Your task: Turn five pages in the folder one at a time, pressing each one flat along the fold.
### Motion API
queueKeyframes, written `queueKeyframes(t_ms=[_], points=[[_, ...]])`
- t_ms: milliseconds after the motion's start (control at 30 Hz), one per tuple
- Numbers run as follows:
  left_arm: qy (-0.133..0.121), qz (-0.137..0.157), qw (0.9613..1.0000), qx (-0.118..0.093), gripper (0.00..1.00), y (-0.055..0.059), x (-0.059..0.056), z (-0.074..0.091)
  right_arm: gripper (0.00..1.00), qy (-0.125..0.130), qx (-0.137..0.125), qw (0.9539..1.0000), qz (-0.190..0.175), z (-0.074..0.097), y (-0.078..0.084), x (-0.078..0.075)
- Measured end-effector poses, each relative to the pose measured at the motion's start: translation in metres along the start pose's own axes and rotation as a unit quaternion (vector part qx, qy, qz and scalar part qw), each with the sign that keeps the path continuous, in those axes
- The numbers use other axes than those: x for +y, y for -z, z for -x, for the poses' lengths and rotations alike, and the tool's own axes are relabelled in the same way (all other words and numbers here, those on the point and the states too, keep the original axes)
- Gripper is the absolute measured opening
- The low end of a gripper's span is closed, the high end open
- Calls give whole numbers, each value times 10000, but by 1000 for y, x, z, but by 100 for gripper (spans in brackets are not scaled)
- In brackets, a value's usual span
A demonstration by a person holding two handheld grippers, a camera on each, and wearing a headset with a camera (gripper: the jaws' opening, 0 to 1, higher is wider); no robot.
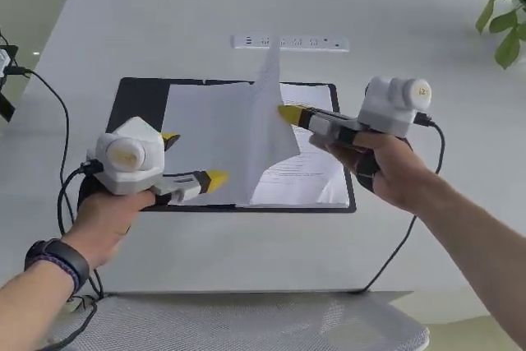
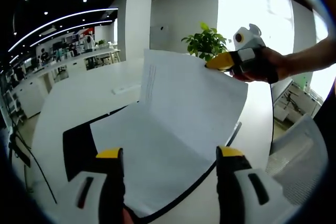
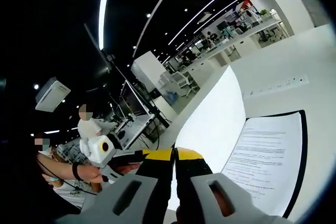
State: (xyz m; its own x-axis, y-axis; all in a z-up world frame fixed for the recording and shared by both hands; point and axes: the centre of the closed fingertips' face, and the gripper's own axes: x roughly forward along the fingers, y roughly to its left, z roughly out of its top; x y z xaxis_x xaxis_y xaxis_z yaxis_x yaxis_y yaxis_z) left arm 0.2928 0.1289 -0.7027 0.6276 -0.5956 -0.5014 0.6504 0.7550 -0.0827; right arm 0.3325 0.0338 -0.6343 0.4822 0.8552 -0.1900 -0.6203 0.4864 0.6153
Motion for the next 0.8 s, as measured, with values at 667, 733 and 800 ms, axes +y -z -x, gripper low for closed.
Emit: queueKeyframes(t_ms=[667, 733, 800], points=[[-357, 188, 9992, -42, 71, 17, 35, 42, 0, -315, 327, 9989, -91, -79, 26, 37], [-378, 197, 9991, -35, 71, 19, 38, 46, 0, -358, 395, 9985, -121, -88, 31, 39], [-398, 204, 9990, -31, 71, 19, 40, 48, 0, -378, 451, 9982, -135, -95, 36, 40]])
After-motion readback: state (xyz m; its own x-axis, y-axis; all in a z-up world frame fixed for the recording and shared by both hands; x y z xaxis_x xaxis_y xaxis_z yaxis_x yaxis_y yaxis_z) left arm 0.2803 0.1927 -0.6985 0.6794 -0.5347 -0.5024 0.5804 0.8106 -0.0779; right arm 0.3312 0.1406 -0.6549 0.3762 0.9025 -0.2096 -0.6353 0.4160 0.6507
